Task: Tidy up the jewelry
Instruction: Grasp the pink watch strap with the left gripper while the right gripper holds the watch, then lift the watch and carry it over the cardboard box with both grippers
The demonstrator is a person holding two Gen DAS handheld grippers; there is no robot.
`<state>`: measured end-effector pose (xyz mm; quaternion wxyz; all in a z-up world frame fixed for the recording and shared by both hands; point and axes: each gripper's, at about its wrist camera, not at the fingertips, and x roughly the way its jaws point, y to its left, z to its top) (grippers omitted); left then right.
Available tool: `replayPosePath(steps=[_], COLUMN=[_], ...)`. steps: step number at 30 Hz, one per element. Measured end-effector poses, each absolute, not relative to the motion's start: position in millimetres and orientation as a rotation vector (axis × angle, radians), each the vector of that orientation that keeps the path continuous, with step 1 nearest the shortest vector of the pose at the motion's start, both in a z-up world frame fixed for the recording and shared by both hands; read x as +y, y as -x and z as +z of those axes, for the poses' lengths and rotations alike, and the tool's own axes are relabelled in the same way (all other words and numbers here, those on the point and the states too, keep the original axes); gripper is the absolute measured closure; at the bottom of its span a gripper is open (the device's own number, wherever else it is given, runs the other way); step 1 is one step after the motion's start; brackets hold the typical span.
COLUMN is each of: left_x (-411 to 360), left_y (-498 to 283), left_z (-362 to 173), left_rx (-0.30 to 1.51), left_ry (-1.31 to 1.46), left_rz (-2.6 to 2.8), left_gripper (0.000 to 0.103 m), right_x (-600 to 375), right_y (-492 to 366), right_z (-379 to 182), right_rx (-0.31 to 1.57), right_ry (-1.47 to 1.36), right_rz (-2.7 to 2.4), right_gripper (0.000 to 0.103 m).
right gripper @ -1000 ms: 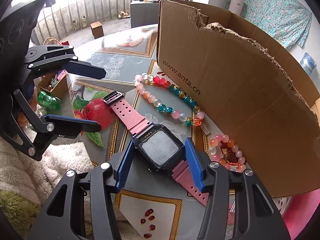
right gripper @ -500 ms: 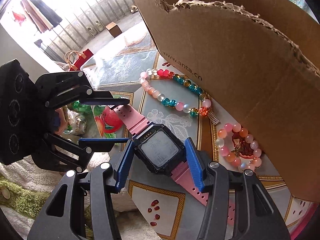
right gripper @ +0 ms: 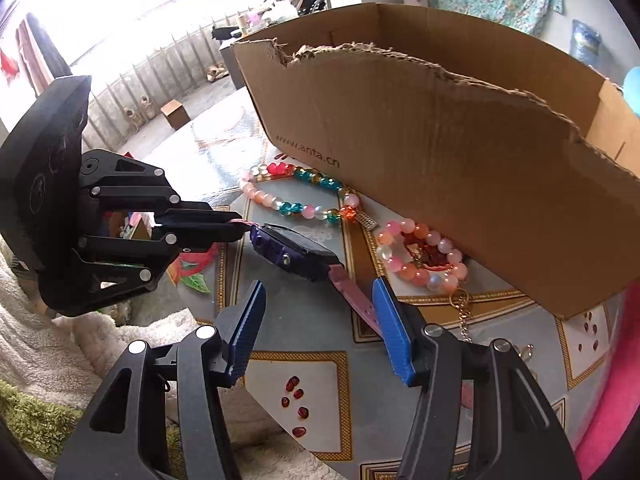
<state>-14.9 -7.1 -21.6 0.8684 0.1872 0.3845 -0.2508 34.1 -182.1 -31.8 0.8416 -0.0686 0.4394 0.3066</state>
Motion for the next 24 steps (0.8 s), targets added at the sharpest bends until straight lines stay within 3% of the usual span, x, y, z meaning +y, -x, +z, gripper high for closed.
replayPosePath(steps=[3,9,11,14,24], left_x=[-7,-10,-11,-14,-10], left_y=[13,15,17,20,26], left_z=[-23,-23,-24,-26,-8], left_rx=[0.806,0.801,0.791,0.770,0.693], left_ry=[-0.400,-0.424,-0.443,-0.468,-0.439], left_rz=[-0.525,-0.520,-0.510,-0.489,-0.440], left_gripper=[0.100,0.100,0.100,0.100,0.101], right_x=[-189,-171,-160,-142,-112], right_y=[-24,-12,-7,2,21], right_z=[-32,-34,-37,-41,-40], right_rx=[0.868,0.766,0.739,0.679,0.487], right_ry=[0.182,0.327,0.388,0.488,0.619], right_rz=[0.559,0.408,0.354,0.272,0.074], right_gripper=[0.049,0.073,0.085,0.092,0.098])
